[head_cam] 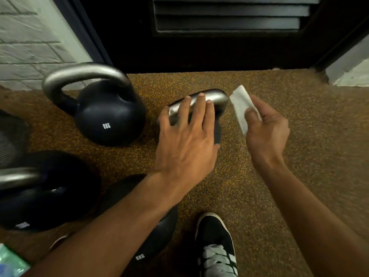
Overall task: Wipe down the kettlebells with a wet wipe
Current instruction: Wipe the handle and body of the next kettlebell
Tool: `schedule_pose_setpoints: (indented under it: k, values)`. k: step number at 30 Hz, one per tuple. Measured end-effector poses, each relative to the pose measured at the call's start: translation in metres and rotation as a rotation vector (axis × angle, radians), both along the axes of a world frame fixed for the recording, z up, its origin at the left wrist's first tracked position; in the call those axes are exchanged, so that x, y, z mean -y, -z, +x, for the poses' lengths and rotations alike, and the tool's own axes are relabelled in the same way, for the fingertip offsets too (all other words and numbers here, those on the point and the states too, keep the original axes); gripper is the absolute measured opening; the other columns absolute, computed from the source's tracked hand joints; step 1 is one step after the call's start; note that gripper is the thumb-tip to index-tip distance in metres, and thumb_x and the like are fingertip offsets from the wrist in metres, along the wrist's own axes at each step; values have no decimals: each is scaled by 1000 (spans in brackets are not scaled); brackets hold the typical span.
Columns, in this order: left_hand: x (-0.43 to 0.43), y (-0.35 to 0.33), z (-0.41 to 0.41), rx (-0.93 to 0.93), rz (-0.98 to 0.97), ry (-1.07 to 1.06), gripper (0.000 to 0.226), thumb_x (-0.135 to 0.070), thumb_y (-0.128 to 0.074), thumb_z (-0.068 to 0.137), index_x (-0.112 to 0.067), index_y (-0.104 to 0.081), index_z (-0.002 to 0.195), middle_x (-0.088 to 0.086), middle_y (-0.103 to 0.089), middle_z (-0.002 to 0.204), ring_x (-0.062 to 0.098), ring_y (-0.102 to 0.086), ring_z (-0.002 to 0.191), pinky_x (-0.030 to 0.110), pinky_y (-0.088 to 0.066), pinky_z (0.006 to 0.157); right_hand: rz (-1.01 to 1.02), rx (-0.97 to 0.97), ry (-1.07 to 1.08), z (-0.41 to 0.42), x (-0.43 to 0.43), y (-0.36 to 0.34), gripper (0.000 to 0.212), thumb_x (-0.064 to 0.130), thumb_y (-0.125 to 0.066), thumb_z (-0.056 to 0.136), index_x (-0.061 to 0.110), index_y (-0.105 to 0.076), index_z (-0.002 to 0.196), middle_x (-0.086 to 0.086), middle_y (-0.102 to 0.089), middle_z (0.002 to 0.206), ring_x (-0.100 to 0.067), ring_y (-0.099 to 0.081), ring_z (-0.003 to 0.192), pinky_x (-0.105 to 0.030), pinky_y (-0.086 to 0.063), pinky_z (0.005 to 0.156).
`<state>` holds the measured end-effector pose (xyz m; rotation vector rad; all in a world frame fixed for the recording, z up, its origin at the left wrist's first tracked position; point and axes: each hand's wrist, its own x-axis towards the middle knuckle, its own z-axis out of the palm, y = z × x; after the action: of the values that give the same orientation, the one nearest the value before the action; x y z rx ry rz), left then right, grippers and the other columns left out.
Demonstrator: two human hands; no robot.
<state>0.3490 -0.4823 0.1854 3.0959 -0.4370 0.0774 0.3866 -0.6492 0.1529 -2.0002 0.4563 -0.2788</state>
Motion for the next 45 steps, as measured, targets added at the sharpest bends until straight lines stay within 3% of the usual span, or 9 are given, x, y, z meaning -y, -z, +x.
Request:
schedule_pose_setpoints:
  k: [3,7,12,18,25,29,33,38,45]
  values:
    - [-1,1,3,29,43,-13,86,-56,-55,93,-8,-28,158,11,-30,164,34,-34,147,63,-31,111,-67,82,52,16,-4,4,37,15,-55,102,22,-63,137,15,-64,129,17,-58,87,3,-43,68]
    - [4,5,0,24,122,-14,87,-53,-53,94,-4,-22,160,15,-26,165,36,-32,147,63,-31,110,-149,41,-185,22,-14,24,44,14,-53,102,26,-56,144,5,-73,120,10,-62,64,-17,-50,49]
    - [9,7,2,28,116,-51,89,-54,-55,93,-3,-24,159,15,-30,164,36,-35,146,62,-35,108,298,-68,-312,12,-11,42,49,26,-35,99,34,-57,143,12,-65,135,-9,-59,125,-44,-50,106]
    - [11,9,2,34,96,-54,89,-51,-60,90,-3,-28,158,15,-33,163,37,-37,145,62,-36,107,258,68,-379,26,3,19,46,10,-30,107,24,-69,127,14,-70,124,-4,-63,118,-22,-53,96]
    - [14,9,2,23,87,-68,90,-51,-60,90,-3,-25,159,15,-31,163,37,-35,146,62,-35,107,46,48,-512,57,4,9,46,22,-37,93,24,-75,120,7,-73,121,-9,-67,111,-49,-55,94]
    - [14,9,2,24,80,-63,87,-49,-57,93,-4,-24,159,15,-29,164,37,-33,147,63,-35,108,97,58,-553,60,8,10,47,16,-37,93,18,-75,121,5,-73,122,-10,-66,113,-47,-54,96]
    - [12,10,2,30,76,-57,88,-49,-60,91,-4,-26,159,14,-31,163,36,-35,147,63,-35,107,15,34,-568,72,8,8,50,20,-34,90,34,-79,106,9,-76,109,-18,-63,113,-49,-47,103]
    - [8,11,2,47,66,-43,85,-47,-58,93,-3,-26,159,14,-32,163,36,-36,146,62,-35,107,148,-121,-606,81,3,7,51,23,-33,90,36,-78,69,20,-76,97,4,-65,96,-30,-45,87]
    - [9,13,2,52,72,-39,87,-50,-57,91,-5,-27,159,14,-33,163,35,-37,145,62,-36,106,252,-140,-581,91,-4,19,37,30,-34,85,20,-66,70,6,-73,102,-15,-64,104,-34,-46,88]
